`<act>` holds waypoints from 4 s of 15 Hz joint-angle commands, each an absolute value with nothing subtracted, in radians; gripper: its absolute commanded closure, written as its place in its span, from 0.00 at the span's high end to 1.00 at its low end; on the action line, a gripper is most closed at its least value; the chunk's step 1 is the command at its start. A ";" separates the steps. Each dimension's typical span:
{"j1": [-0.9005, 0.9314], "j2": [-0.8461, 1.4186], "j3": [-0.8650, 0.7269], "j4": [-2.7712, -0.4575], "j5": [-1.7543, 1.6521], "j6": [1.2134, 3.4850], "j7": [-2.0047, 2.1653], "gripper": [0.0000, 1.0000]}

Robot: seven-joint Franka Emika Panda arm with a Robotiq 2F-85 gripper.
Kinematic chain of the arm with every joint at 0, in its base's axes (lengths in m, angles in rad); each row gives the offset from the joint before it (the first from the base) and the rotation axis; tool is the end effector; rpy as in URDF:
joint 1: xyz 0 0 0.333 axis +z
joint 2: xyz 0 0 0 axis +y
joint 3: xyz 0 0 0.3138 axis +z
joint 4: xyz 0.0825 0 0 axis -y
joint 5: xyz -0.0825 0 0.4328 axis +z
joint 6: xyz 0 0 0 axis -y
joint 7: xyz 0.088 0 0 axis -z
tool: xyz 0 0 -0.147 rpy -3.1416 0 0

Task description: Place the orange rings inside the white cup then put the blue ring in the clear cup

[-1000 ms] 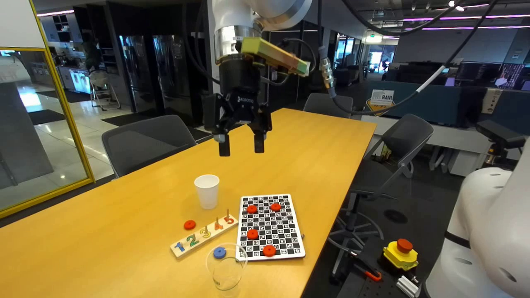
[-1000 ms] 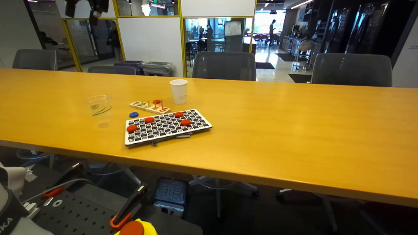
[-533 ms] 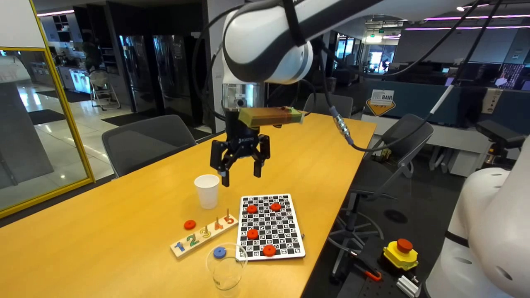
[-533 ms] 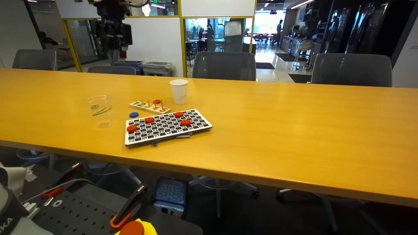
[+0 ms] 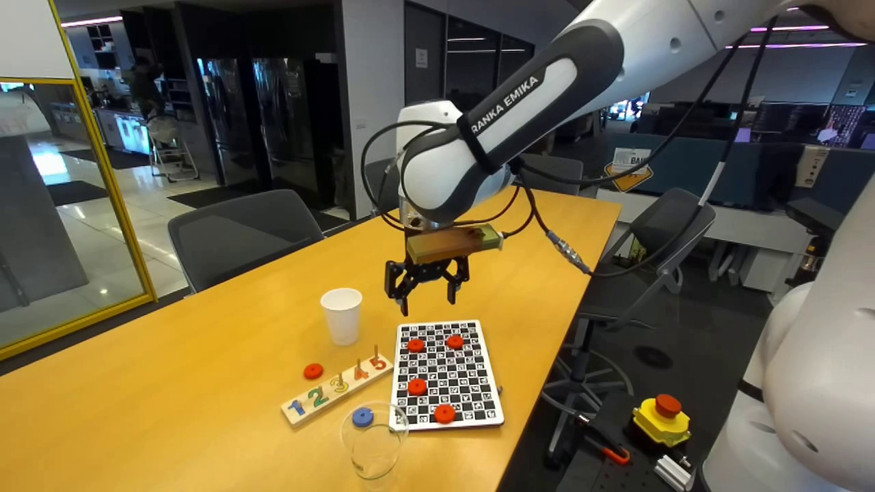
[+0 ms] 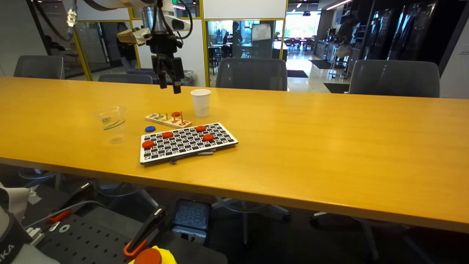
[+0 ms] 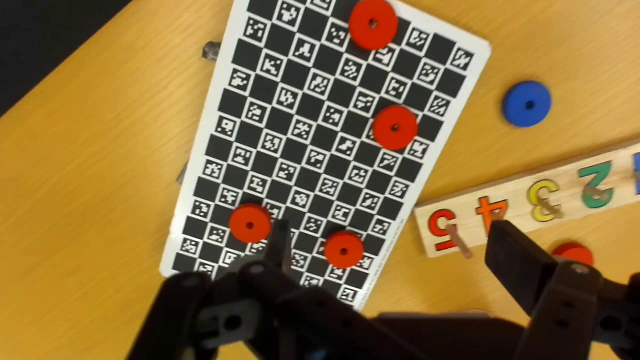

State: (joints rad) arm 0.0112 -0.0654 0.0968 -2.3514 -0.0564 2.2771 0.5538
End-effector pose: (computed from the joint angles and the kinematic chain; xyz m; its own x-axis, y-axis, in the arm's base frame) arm 0.5267 0.0536 0.2821 0.9175 -0.3975 0.0170 -0.3978 -0.9163 0.0469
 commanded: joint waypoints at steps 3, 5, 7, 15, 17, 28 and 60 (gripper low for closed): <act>-0.021 0.075 0.019 -2.313 -0.142 2.355 0.664 1.00; -0.021 0.119 -0.009 -2.302 -0.127 2.378 0.652 1.00; -0.017 0.162 -0.030 -2.291 -0.113 2.399 0.640 1.00; -0.010 0.297 -0.077 -2.227 -0.077 2.440 0.614 1.00; -0.011 0.321 -0.083 -2.211 -0.063 2.442 0.608 1.00; -0.013 0.340 -0.107 -2.207 -0.004 2.447 0.592 1.00; 0.026 0.311 -0.089 -2.031 0.004 2.312 0.598 0.24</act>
